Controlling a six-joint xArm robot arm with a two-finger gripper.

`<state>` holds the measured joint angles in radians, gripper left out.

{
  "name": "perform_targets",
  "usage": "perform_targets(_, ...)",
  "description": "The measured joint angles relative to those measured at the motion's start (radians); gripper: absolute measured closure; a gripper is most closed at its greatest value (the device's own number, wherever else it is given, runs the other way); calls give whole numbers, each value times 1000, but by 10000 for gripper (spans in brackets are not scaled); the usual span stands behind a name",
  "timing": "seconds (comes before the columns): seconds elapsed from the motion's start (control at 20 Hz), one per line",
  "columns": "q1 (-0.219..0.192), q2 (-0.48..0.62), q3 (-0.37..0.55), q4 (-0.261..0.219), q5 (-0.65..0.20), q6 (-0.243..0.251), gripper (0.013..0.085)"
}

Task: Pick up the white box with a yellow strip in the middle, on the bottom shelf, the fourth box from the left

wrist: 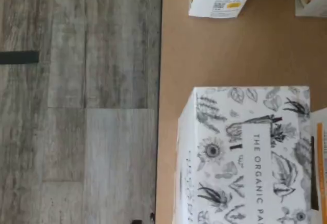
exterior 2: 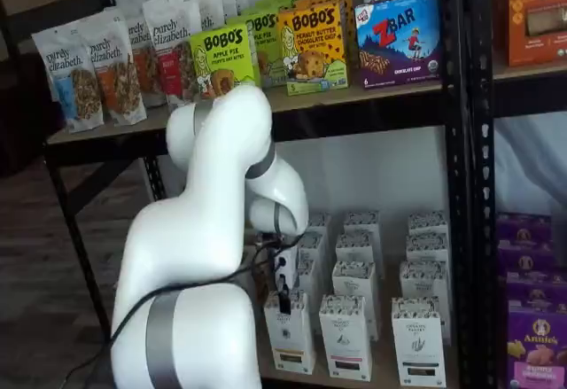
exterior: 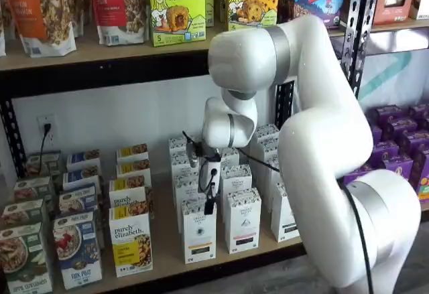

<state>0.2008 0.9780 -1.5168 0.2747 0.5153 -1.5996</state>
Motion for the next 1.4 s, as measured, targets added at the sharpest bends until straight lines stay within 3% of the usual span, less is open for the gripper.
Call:
perform_targets(0.7,7,92,-95,-86,4,81,130)
perform_targets(1.1,15,125,-115,-113,-21,111,130)
perform_targets(1.4,18,140,-126,-101,-35,103,130)
